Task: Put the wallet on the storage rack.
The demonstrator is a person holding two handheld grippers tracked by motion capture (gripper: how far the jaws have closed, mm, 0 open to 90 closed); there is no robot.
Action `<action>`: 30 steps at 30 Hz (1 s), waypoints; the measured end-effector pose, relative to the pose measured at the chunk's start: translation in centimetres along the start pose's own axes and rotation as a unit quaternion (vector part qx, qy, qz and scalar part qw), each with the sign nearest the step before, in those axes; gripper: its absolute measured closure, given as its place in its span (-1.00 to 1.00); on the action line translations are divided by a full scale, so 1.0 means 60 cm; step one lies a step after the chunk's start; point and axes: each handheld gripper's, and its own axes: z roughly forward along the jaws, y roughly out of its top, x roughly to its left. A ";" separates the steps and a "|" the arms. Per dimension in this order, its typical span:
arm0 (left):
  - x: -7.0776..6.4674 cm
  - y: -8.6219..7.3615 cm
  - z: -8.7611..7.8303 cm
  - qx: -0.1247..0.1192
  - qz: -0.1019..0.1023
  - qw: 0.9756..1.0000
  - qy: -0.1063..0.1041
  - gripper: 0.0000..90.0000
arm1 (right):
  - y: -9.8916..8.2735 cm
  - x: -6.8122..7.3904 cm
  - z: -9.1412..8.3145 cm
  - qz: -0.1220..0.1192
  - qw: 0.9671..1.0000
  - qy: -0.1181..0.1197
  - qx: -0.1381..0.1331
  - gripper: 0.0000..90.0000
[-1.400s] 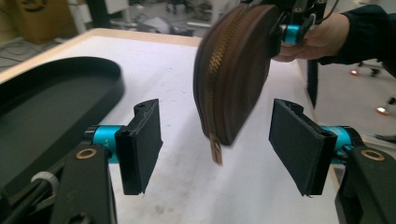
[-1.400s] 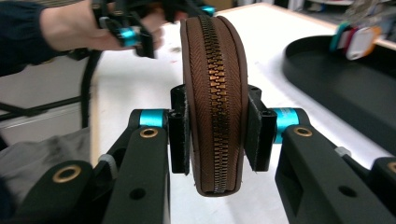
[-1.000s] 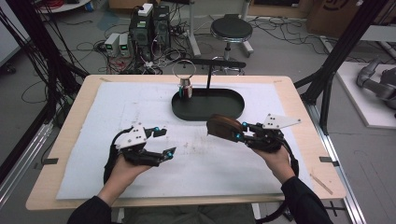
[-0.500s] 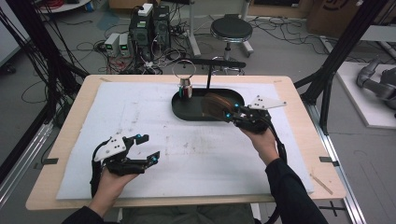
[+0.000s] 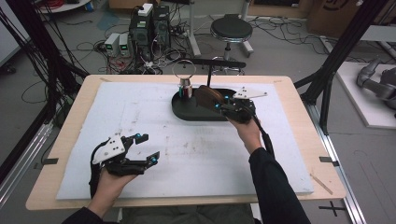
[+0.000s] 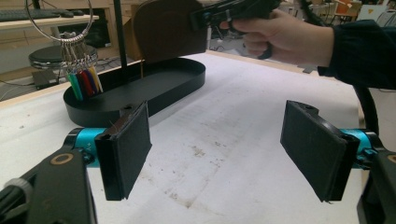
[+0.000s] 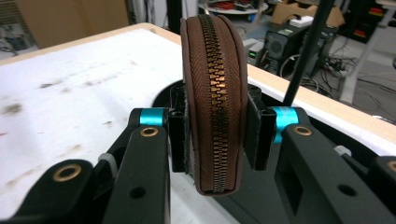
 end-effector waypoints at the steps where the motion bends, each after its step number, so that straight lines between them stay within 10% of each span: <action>1: -0.001 0.000 0.000 0.000 0.001 1.000 0.000 -0.46 | -0.002 -0.002 0.007 0.007 1.000 -0.001 0.003 0.51; 15: -0.002 -0.003 0.003 0.001 -0.002 1.000 -0.013 -0.46 | -0.034 -0.009 0.084 0.013 0.999 -0.024 0.017 0.51; 30: -0.003 -0.004 0.003 0.000 -0.001 1.000 -0.017 -0.46 | -0.060 -0.022 0.098 0.035 0.997 -0.063 0.037 0.50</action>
